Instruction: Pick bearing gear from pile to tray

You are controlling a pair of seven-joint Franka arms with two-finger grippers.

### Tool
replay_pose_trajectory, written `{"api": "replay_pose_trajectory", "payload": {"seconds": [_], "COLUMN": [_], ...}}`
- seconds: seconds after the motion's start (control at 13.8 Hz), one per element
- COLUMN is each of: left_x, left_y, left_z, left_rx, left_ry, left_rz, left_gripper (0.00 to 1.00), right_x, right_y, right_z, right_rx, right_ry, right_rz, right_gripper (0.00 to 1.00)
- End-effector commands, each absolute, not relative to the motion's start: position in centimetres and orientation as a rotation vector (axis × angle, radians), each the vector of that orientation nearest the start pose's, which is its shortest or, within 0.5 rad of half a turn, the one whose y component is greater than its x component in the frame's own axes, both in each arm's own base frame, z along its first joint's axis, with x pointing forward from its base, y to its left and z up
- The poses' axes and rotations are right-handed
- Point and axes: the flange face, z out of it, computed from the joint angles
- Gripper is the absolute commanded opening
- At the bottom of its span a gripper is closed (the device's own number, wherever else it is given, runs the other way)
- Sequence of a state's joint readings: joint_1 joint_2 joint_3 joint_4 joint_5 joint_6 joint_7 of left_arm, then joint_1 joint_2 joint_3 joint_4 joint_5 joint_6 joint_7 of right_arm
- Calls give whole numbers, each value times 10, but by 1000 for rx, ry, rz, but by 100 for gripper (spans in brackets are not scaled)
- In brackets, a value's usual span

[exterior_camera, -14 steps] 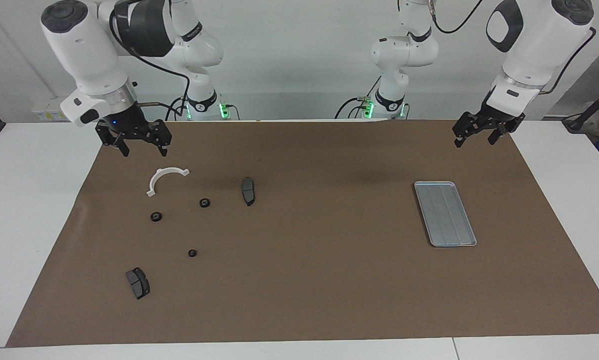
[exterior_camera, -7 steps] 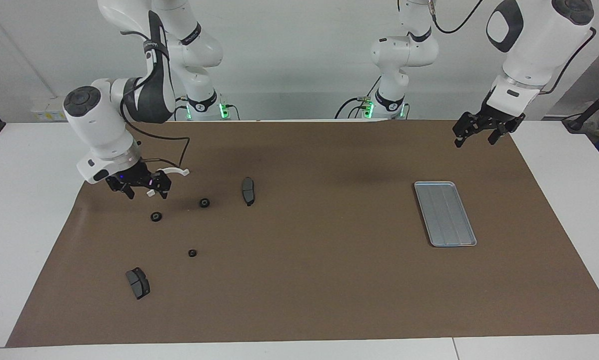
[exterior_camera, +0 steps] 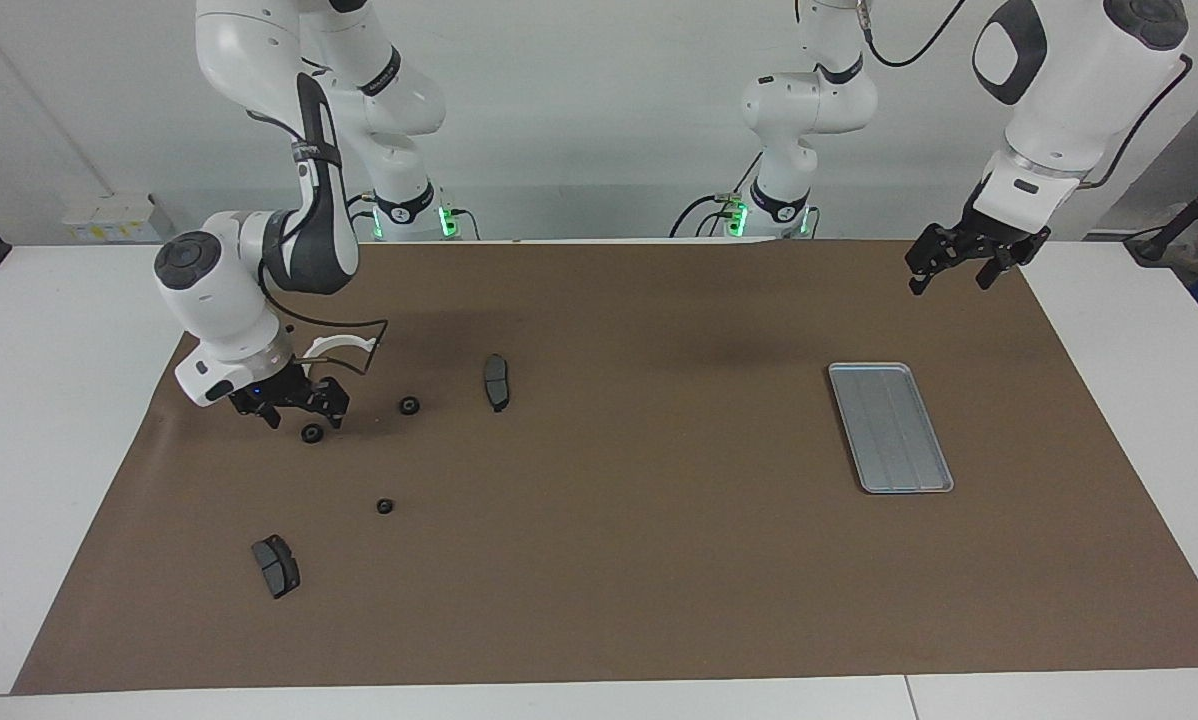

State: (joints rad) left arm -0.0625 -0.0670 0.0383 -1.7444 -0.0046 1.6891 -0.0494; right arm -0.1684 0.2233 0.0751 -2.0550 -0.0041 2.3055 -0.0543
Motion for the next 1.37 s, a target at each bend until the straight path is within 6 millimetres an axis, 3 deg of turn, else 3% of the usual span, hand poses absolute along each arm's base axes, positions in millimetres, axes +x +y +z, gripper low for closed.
{"api": "replay_pose_trajectory", "payload": {"seconds": [0.0, 0.29, 0.87, 1.16, 1.3], "left_x": [532, 532, 530, 531, 531], "left_y": [-13, -12, -11, -11, -9], "left_z": [591, 589, 589, 586, 586], "left_rx": [-3161, -3161, -3163, -3163, -3161], "left_ry": [-27, -29, -32, -32, -37], "left_rz": [-18, -14, -13, -16, -16], "left_gripper": [100, 100, 100, 100, 100], "right_x": [584, 577, 567, 568, 569], "right_y": [-63, -71, -70, -71, -71], "right_z": [317, 297, 287, 286, 287], "right_rx": [-3113, -3109, -3110, -3113, -3112], "right_ry": [8, 9, -20, -12, -4], "right_rz": [-80, -27, -25, -48, -46], "right_gripper": [99, 90, 76, 31, 17]}}
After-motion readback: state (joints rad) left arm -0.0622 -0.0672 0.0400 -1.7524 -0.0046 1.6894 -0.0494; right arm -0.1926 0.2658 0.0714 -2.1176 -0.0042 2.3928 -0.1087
